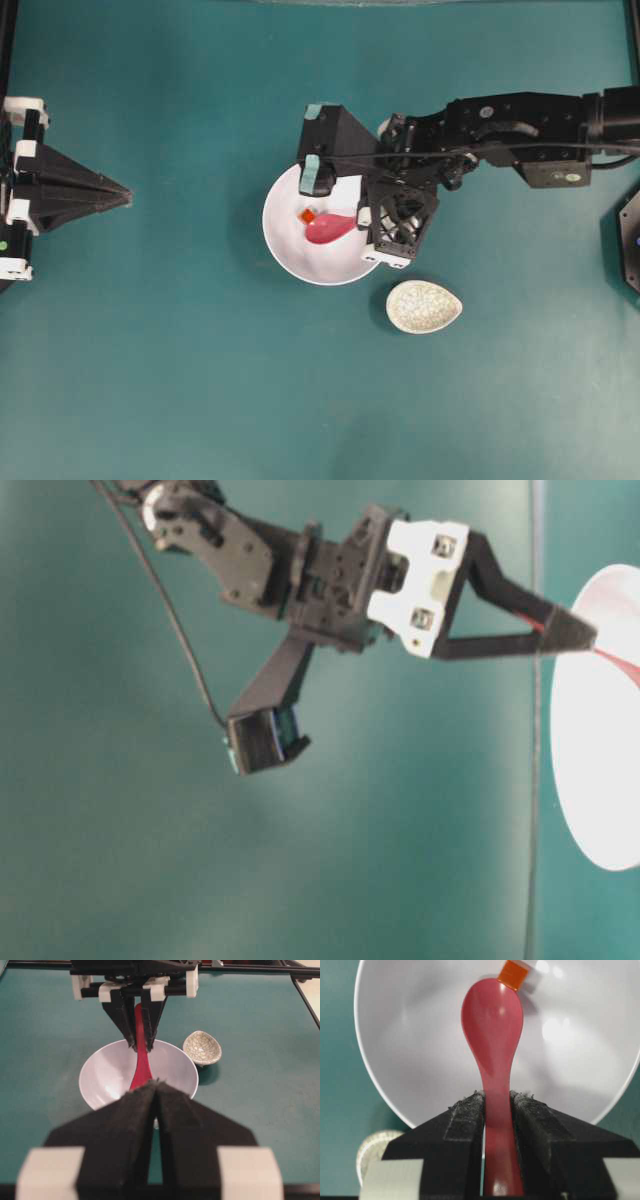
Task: Grip the spoon and scoop the red block from the bowl with right arm.
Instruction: 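Lower the spoon bowl into the white bowl beside the red cube, then drag the spoon under the red cube to scoop it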
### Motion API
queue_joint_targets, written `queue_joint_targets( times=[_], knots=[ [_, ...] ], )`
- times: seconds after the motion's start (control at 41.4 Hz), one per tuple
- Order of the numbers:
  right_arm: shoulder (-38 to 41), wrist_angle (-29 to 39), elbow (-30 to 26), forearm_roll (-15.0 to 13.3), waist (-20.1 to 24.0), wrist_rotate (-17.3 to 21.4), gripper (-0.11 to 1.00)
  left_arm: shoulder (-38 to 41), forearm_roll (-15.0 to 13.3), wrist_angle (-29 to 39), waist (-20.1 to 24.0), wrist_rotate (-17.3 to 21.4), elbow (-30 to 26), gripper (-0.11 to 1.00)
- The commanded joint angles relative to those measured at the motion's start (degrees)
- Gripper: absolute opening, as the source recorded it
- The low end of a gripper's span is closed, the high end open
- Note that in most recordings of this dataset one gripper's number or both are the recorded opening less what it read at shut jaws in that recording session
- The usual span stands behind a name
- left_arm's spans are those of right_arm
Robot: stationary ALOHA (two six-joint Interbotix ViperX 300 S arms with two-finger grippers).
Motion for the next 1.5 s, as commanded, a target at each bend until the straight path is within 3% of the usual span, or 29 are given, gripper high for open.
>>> queue_joint_targets(
  times=[0.0, 0.773, 1.474],
  knots=[
    [-0.53, -0.88, -2.11, -0.44, 0.09, 0.09, 0.25, 0.26, 0.09, -0.35, -0.09, 0.09, -1.58, 0.0],
    [-1.14, 2.9, -1.05, -1.32, -1.23, 1.05, 0.25, -0.09, 0.09, -0.26, 0.0, 0.0, -1.67, 0.0],
    [-1.23, -4.83, -1.23, -1.32, -2.2, 3.43, 0.25, 0.0, 0.09, -0.26, 0.0, 0.0, -1.67, 0.0]
  ],
)
